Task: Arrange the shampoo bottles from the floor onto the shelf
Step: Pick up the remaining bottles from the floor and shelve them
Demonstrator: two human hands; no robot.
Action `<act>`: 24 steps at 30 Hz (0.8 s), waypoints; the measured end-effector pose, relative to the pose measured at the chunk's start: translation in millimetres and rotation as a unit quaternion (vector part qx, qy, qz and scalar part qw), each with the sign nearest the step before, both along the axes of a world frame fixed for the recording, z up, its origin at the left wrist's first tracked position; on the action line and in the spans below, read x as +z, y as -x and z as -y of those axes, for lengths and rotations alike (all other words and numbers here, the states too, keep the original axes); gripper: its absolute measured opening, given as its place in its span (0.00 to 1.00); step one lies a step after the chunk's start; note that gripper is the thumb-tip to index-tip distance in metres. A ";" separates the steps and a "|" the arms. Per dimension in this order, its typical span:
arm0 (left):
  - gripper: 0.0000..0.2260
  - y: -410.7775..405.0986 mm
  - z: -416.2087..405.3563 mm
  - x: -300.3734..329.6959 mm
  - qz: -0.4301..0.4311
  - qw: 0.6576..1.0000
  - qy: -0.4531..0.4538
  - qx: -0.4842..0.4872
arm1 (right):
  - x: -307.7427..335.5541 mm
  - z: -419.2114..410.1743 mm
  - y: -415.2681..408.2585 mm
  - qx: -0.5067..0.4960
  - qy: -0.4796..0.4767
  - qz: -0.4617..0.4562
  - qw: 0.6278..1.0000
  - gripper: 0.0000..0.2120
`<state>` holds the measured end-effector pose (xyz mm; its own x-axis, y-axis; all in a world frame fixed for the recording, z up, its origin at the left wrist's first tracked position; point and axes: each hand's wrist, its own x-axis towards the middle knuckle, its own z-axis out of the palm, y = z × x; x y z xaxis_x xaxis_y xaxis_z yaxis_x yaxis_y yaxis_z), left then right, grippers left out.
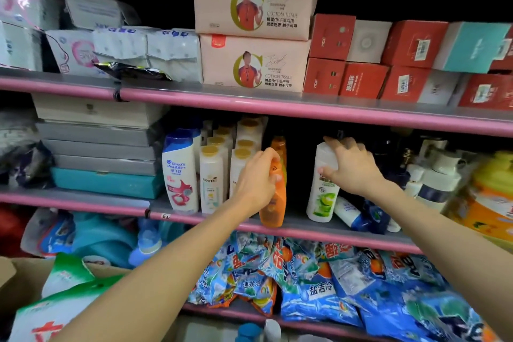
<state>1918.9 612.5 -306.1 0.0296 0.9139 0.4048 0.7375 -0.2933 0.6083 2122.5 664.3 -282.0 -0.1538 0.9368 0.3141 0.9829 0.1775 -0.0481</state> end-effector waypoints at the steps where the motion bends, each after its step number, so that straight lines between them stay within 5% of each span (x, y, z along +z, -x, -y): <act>1: 0.12 -1.4 -0.6 0.2 -0.004 1.000 -0.002 0.001 | -3.0 2.6 1.4 -0.006 -0.026 0.018 0.999 0.36; 7: 0.10 -3.9 -5.7 1.0 -0.003 1.000 -0.021 0.000 | -37.9 33.1 24.3 0.107 -0.212 -0.040 0.971 0.17; 11: 0.09 -7.5 -8.6 -1.0 -0.011 0.999 -0.034 -0.007 | -79.3 42.0 48.5 0.124 -0.013 -0.154 0.980 0.19; 14: 0.09 -9.5 -10.5 -3.7 -0.006 0.999 -0.042 -0.015 | -99.3 37.0 61.7 0.088 0.099 -0.276 0.952 0.20; 24: 0.08 -3.0 -26.2 -5.7 0.001 0.999 -0.050 -0.019 | -114.6 11.4 71.7 0.089 0.105 -0.366 0.920 0.10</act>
<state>1921.9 638.7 -311.8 0.0635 0.8666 0.4949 0.7238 -0.3814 0.5750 2050.8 652.9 -396.6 -0.1303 0.9688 0.2107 0.6297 0.2450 -0.7372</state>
